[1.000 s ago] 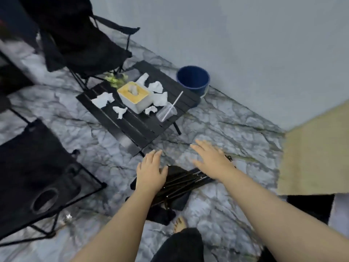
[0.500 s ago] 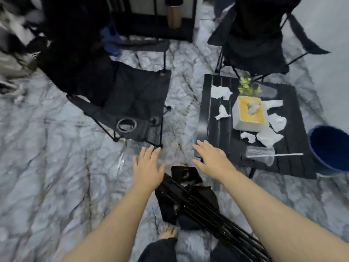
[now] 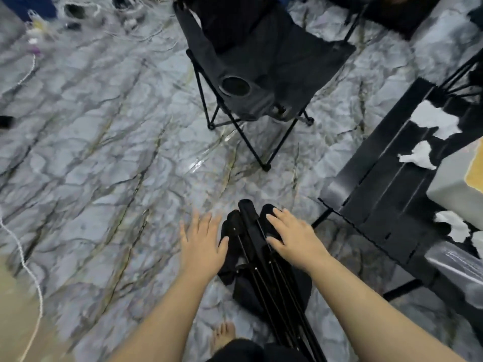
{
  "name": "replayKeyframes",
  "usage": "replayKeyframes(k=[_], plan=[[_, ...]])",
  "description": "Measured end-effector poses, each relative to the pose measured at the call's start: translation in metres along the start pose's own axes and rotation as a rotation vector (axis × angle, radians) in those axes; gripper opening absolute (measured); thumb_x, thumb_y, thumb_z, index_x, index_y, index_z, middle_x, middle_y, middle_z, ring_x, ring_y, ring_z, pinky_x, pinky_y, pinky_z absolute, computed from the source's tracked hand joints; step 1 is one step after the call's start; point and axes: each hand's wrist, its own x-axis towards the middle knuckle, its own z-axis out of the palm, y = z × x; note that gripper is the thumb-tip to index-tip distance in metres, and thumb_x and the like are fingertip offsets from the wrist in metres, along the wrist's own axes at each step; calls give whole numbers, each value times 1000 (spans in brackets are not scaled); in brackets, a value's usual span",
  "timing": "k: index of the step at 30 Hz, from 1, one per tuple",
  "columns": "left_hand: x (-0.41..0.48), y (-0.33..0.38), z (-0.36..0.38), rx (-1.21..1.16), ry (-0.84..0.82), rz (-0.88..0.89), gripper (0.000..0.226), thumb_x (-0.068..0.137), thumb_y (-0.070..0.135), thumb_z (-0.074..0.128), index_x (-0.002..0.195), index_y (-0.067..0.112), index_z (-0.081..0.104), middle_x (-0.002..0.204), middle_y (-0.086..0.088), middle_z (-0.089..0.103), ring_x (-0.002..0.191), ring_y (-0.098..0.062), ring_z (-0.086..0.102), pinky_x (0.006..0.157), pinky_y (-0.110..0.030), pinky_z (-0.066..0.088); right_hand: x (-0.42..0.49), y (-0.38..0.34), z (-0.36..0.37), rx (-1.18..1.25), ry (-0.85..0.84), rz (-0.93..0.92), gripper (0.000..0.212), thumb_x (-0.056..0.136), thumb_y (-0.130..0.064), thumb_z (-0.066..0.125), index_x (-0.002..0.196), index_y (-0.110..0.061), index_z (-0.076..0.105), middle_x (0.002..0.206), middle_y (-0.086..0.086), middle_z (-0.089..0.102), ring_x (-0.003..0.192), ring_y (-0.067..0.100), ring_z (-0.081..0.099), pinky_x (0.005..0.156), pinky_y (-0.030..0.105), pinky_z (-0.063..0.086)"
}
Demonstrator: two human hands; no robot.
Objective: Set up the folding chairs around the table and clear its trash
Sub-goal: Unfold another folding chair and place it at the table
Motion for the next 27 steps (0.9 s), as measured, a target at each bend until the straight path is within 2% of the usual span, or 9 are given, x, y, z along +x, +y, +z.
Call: replayKeyframes(k=[6,10,12,14,17,20,23,25,27], plan=[[68,-49,177,-52,13,-112,81,73,53,2,141,20,32,152,-4,30,144,-28,15,114,-54,13,123,51,133,-36,6,-42,57,97,-41,37,148,-26,17,159,-3,12,147,16,6,117,42,19],[134,-70,261,-84,61,-92,79,76,55,-2,143,23,25,154,-1,24,144,-25,12,114,-49,17,208,82,188,-89,47,-75,57,97,-42,36,148,-27,16,158,-1,16,143,21,18,113,43,27],[164,-79,293,-152,59,-119,67,86,54,9,143,23,22,153,-2,24,143,-24,17,110,-46,25,246,93,205,-62,64,-86,56,97,-44,35,148,-30,15,157,-2,17,142,22,23,111,43,31],[187,-83,320,-294,-1,-142,56,95,48,26,144,22,21,149,-5,33,137,-24,29,106,-44,34,275,100,219,19,55,-87,56,96,-46,34,147,-31,16,156,-1,23,139,22,28,109,40,32],[201,-79,349,-434,-13,-82,54,93,43,37,142,23,26,133,-8,53,121,-27,48,98,-43,42,297,103,235,175,37,-80,54,98,-44,33,147,-28,19,152,3,26,135,23,34,105,36,33],[204,-71,354,-516,13,-102,51,94,33,42,141,18,28,133,-11,53,122,-30,47,101,-41,40,299,103,243,378,59,-56,55,97,-41,39,147,-28,20,152,4,23,136,22,33,107,33,31],[205,-63,350,-755,-23,-251,58,93,26,48,144,17,22,136,-17,49,122,-30,49,104,-40,40,297,104,243,450,51,-21,65,94,-40,47,148,-31,13,156,5,18,142,21,23,112,35,25],[206,-60,348,-978,-65,-350,61,93,22,50,144,22,18,132,-16,53,114,-29,56,95,-39,45,298,103,243,489,35,1,69,91,-39,53,148,-30,15,156,6,19,141,22,24,113,35,26],[205,-60,345,-1214,-131,-426,54,93,17,51,139,27,24,117,-8,62,93,-24,64,75,-35,53,299,104,244,534,7,6,69,88,-37,59,146,-30,21,152,5,29,135,23,35,111,35,33]])
